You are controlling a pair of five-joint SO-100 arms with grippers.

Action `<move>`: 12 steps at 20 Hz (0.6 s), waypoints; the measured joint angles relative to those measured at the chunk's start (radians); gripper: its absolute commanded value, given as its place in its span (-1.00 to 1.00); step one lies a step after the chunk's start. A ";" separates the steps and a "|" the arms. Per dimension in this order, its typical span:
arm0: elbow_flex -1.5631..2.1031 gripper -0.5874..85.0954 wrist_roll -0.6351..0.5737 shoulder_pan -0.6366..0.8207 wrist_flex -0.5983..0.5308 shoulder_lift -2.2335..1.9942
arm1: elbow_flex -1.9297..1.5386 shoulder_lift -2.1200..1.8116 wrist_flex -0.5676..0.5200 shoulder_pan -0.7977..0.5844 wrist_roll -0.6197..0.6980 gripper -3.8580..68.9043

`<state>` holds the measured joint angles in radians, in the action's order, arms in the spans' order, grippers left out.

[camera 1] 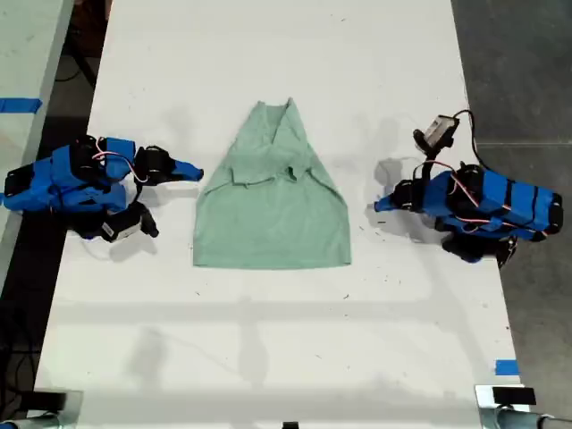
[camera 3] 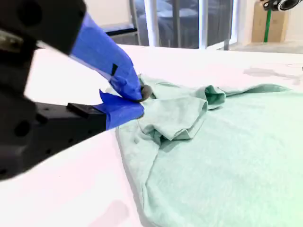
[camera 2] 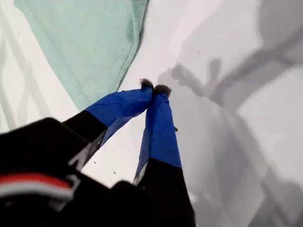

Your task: Fold t shirt

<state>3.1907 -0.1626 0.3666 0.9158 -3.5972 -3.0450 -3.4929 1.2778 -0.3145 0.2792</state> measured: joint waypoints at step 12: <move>0.000 -0.99 0.000 -0.006 0.000 0.000 | 0.000 -0.002 0.069 -0.009 -0.083 -0.92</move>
<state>3.1907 -0.1626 0.3605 0.9158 -3.5972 -3.0450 -3.4944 1.3468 -0.3237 0.1963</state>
